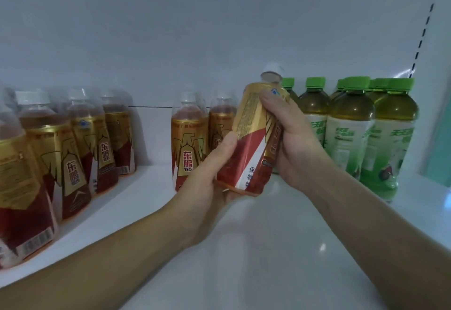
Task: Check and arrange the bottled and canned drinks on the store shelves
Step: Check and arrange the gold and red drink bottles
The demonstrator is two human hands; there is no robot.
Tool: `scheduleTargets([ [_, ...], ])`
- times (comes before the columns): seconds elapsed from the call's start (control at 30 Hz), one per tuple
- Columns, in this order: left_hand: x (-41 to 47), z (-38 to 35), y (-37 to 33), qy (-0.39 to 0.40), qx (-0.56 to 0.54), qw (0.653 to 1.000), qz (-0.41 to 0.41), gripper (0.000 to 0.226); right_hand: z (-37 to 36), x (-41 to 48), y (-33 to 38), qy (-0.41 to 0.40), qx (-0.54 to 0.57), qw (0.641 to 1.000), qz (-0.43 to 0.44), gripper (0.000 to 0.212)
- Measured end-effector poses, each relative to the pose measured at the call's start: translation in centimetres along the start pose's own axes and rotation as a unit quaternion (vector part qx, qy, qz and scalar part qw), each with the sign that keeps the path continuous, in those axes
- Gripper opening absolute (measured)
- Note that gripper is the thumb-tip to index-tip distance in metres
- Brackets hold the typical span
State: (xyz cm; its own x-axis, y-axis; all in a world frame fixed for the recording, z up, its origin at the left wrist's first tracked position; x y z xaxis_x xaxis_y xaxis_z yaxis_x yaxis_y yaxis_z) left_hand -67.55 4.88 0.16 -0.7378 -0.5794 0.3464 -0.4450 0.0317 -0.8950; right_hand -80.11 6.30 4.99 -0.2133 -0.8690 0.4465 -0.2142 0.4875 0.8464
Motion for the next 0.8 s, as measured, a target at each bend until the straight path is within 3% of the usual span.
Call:
scheduleTargets([
  [0.07,0.0,0.0,-0.1,0.0,0.007,1.0,-0.005,0.026,-0.1,-0.1,0.0,0.008,0.009,1.0,-0.007,0.07],
  [0.17,-0.2,0.1,0.4,0.017,-0.069,0.996,0.052,0.049,-0.4,-0.3,-0.1,0.053,0.064,0.996,-0.027,0.047],
  [0.27,-0.1,-0.2,0.6,0.012,-0.07,0.995,0.064,0.057,-0.2,-0.6,0.1,0.023,0.041,0.998,-0.035,0.061],
  [0.43,0.2,-0.7,0.3,-0.002,-0.021,1.0,0.017,0.025,0.4,-0.2,-0.1,-0.039,-0.048,0.998,0.004,0.062],
  [0.5,0.1,0.1,0.8,0.0,-0.057,0.998,0.04,0.039,0.0,-0.2,-0.5,-0.007,-0.011,1.0,-0.025,0.065],
  [0.6,-0.3,-0.1,0.9,0.018,-0.098,0.99,0.099,0.066,-0.4,-0.3,-0.5,0.032,0.019,0.998,-0.057,0.05],
  [0.8,0.2,0.0,0.7,-0.028,0.0,0.999,0.035,0.048,0.7,0.0,-0.3,-0.036,-0.036,0.999,-0.018,0.064],
])
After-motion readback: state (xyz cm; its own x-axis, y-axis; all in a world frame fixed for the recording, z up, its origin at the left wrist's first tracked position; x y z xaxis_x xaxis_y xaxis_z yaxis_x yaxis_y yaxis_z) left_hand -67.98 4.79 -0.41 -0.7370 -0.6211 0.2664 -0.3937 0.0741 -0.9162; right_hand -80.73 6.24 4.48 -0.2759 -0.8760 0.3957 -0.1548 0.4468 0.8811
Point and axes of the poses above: each hand's wrist, its own x-axis towards the middle knuckle, its own z-axis out of the back of the hand, y = z × x, the point moved 6 cm from there along x, towards the middle knuckle, and after that the axes turned 9 degrees about y, right-handed, at the moved point
